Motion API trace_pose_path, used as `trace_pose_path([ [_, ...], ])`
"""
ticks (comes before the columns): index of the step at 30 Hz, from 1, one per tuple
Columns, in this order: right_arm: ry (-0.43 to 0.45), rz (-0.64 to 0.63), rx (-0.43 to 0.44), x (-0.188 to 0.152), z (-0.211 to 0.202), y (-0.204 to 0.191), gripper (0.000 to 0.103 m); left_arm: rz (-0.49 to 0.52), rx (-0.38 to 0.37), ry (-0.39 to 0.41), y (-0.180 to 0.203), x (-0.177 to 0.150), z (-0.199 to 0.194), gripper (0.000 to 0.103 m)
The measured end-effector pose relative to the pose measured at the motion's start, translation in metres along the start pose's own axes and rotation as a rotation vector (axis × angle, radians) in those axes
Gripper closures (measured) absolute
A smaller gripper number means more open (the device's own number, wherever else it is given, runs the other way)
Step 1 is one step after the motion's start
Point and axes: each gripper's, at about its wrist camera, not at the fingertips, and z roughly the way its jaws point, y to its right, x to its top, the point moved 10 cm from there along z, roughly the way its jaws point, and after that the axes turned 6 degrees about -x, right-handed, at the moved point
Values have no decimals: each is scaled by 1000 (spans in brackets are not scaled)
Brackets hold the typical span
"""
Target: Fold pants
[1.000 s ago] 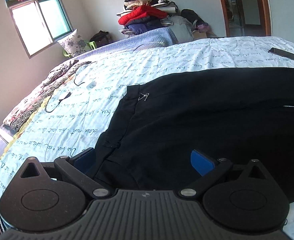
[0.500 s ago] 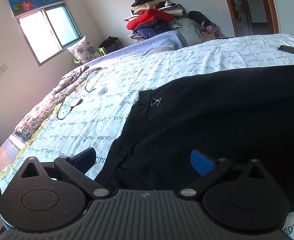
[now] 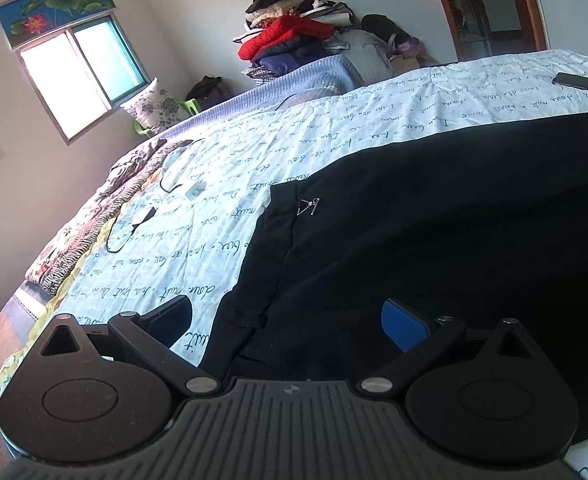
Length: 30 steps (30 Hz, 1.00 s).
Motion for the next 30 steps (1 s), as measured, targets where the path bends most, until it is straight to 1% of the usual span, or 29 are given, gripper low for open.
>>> trace_pose_path([
  [2,56,-113,36,17,3,-8,0,20,-43,-8,-4,5,10,1],
  [4,95,-195,76,36,11,-12,0,13,-120,-33,-11,11,27,1],
  [6,115,-230,113,55,26,-11,0,3,-187,-49,-19,19,46,1],
  [7,110,-238,135,64,36,-10,0,11,-204,-53,-23,24,57,2],
  [10,80,-248,206,89,76,-6,0,50,-191,-50,-41,42,95,4],
  [12,58,-265,240,104,107,-5,0,69,-182,-39,-56,56,123,9],
  [13,36,-274,253,110,124,-4,0,69,-188,-35,-62,62,135,9],
  [14,13,-280,272,114,141,-4,0,67,-218,-33,-68,69,149,10],
  [15,-13,-293,289,119,159,-6,0,66,-260,-30,-71,74,159,10],
  [17,-91,-311,321,123,196,-7,0,73,-370,-17,-75,84,181,11],
  [18,-133,-316,331,124,215,-7,0,92,-415,-5,-74,88,187,11],
  [19,-170,-321,342,126,234,-7,0,128,-476,11,-71,93,193,11],
  [21,-222,-330,362,130,266,-6,0,187,-546,45,-65,100,201,10],
  [23,-279,-333,412,137,298,-4,0,244,-617,76,-57,105,205,9],
  [25,-312,-328,459,142,319,-4,1,298,-687,82,-46,107,212,9],
  [27,-354,-328,518,141,333,-5,2,339,-713,72,-40,107,226,9],
  [29,-377,-344,548,141,341,-7,2,355,-740,52,-36,107,240,9],
  [30,-403,-350,580,140,346,-9,2,354,-768,30,-35,104,248,9],
])
